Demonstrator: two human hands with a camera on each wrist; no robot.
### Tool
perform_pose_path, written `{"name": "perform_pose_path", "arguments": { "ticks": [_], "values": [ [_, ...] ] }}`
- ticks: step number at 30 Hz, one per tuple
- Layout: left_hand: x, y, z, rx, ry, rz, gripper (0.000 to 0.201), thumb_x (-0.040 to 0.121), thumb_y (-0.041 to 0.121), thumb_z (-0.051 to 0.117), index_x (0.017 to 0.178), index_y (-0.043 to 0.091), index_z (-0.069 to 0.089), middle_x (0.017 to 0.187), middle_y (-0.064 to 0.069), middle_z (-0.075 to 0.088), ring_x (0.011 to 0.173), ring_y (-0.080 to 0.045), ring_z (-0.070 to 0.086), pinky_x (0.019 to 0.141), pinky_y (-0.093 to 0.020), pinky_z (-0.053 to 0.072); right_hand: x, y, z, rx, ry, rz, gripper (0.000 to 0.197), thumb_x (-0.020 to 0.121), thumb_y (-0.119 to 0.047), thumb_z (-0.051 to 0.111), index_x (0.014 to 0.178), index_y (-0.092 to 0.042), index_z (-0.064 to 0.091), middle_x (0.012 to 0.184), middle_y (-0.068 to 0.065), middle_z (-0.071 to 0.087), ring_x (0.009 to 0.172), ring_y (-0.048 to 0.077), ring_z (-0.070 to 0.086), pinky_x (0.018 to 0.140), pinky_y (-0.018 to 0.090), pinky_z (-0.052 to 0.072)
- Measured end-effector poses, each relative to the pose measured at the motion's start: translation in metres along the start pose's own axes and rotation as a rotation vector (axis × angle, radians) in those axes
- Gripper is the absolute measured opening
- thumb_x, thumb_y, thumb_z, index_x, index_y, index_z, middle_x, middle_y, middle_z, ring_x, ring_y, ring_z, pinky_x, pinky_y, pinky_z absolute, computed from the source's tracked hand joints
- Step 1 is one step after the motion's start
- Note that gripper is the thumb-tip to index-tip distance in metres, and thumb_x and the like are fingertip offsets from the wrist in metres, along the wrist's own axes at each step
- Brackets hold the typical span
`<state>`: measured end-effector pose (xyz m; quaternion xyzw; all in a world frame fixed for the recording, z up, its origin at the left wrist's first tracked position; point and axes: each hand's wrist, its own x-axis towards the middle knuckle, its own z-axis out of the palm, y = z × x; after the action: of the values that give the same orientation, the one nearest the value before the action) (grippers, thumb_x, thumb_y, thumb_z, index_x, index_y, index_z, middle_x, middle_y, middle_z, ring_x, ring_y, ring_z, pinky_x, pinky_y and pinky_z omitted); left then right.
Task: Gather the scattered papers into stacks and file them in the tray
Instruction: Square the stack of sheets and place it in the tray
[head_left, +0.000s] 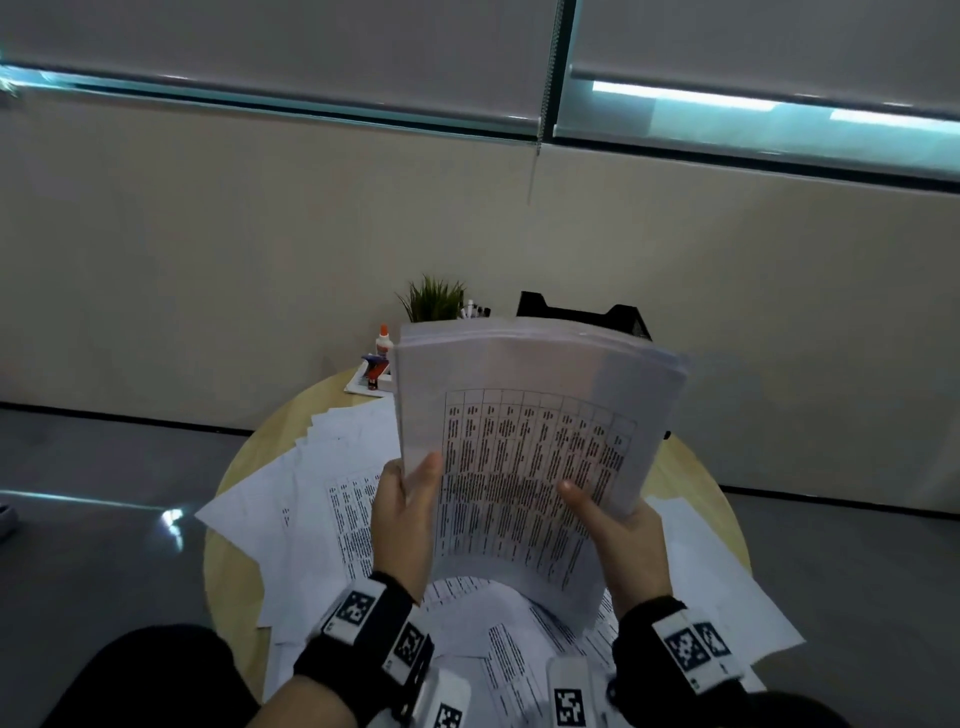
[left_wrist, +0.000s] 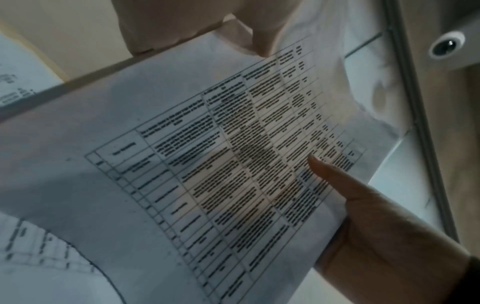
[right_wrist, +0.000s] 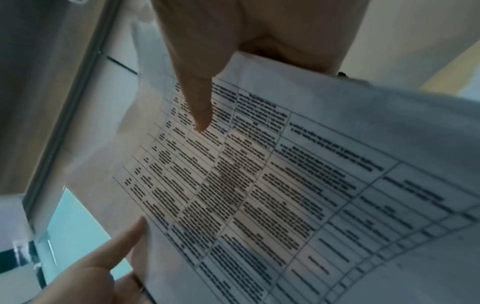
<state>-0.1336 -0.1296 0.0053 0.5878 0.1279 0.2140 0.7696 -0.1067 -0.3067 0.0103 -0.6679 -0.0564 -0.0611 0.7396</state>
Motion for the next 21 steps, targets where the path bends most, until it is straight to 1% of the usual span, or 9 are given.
{"name": "perform_pose_path", "arguments": {
  "ticks": [3, 5, 6, 10, 13, 15, 17, 20, 21],
  "values": [
    [-0.002, 0.005, 0.004, 0.000, -0.042, 0.020, 0.049, 0.089, 0.043, 0.053, 0.133, 0.021, 0.046, 0.126, 0.019, 0.053, 0.121, -0.002, 0.048, 0.099, -0.024, 0.038, 0.000, -0.005, -0.006, -0.032, 0.014, -0.041, 0.019, 0.078, -0.016, 0.075, 0.096, -0.021, 0.071, 0.090, -0.007, 0.075, 0.085, 0.006, 0.070, 0.072, 0.022, 0.052],
    [-0.001, 0.010, 0.006, 0.005, -0.055, 0.046, 0.023, 0.092, 0.035, 0.054, 0.114, 0.034, 0.056, 0.112, 0.022, 0.063, 0.106, 0.008, 0.057, 0.088, -0.015, 0.044, 0.003, -0.010, -0.009, -0.045, 0.011, -0.066, 0.017, 0.079, -0.016, 0.074, 0.095, -0.022, 0.071, 0.089, -0.006, 0.075, 0.083, 0.006, 0.070, 0.071, 0.020, 0.052],
    [-0.001, 0.011, 0.005, 0.018, -0.064, 0.053, 0.020, 0.091, 0.037, 0.054, 0.111, 0.036, 0.057, 0.108, 0.023, 0.063, 0.103, 0.010, 0.056, 0.090, -0.017, 0.043, 0.003, -0.011, -0.011, -0.043, 0.000, -0.071, 0.018, 0.079, -0.016, 0.074, 0.096, -0.022, 0.071, 0.089, -0.007, 0.075, 0.084, 0.005, 0.070, 0.070, 0.019, 0.052],
    [-0.002, 0.007, -0.005, 0.092, -0.070, 0.025, 0.063, 0.077, 0.060, 0.052, 0.130, 0.025, 0.051, 0.129, 0.010, 0.055, 0.122, -0.010, 0.049, 0.102, -0.030, 0.033, -0.002, -0.017, -0.016, -0.046, -0.039, -0.071, 0.020, 0.075, -0.012, 0.077, 0.092, -0.022, 0.072, 0.088, -0.008, 0.076, 0.084, 0.007, 0.070, 0.068, 0.017, 0.053],
    [-0.001, 0.002, -0.009, 0.118, -0.091, -0.029, 0.090, 0.072, 0.073, 0.052, 0.142, 0.018, 0.040, 0.144, 0.002, 0.044, 0.132, -0.017, 0.040, 0.105, -0.035, 0.029, 0.001, -0.027, -0.019, -0.032, -0.033, -0.104, 0.019, 0.073, -0.008, 0.078, 0.086, -0.020, 0.074, 0.086, -0.002, 0.076, 0.085, 0.014, 0.071, 0.075, 0.029, 0.055],
    [-0.004, 0.011, -0.008, 0.109, -0.109, -0.005, 0.095, 0.069, 0.077, 0.055, 0.143, 0.019, 0.039, 0.144, 0.003, 0.044, 0.133, -0.018, 0.040, 0.107, -0.035, 0.029, 0.004, -0.031, -0.019, -0.006, -0.038, -0.097, 0.019, 0.073, -0.005, 0.077, 0.084, -0.020, 0.074, 0.086, -0.001, 0.076, 0.085, 0.015, 0.071, 0.080, 0.036, 0.054],
    [-0.002, 0.026, -0.003, 0.073, -0.103, 0.072, 0.082, 0.070, 0.071, 0.059, 0.133, 0.020, 0.048, 0.133, 0.004, 0.055, 0.124, -0.015, 0.052, 0.107, -0.037, 0.038, 0.006, -0.032, -0.018, -0.018, -0.044, -0.086, 0.020, 0.072, -0.005, 0.078, 0.085, -0.020, 0.074, 0.087, -0.001, 0.076, 0.088, 0.017, 0.071, 0.084, 0.039, 0.054],
    [-0.003, 0.068, 0.015, 0.033, -0.036, 0.238, 0.034, 0.090, 0.045, 0.056, 0.108, 0.016, 0.052, 0.098, 0.010, 0.063, 0.090, 0.004, 0.063, 0.078, -0.013, 0.051, 0.008, -0.035, -0.017, -0.040, -0.042, -0.086, 0.019, 0.071, -0.007, 0.079, 0.083, -0.021, 0.074, 0.087, 0.000, 0.076, 0.087, 0.020, 0.071, 0.085, 0.042, 0.054],
    [-0.003, 0.082, 0.022, 0.015, 0.004, 0.280, 0.031, 0.091, 0.040, 0.053, 0.106, 0.013, 0.055, 0.091, 0.004, 0.061, 0.084, -0.006, 0.062, 0.069, -0.018, 0.051, 0.008, -0.036, -0.018, -0.038, -0.043, -0.088, 0.018, 0.070, -0.007, 0.080, 0.082, -0.020, 0.075, 0.087, 0.002, 0.076, 0.087, 0.022, 0.071, 0.084, 0.044, 0.055]
  ]
}}
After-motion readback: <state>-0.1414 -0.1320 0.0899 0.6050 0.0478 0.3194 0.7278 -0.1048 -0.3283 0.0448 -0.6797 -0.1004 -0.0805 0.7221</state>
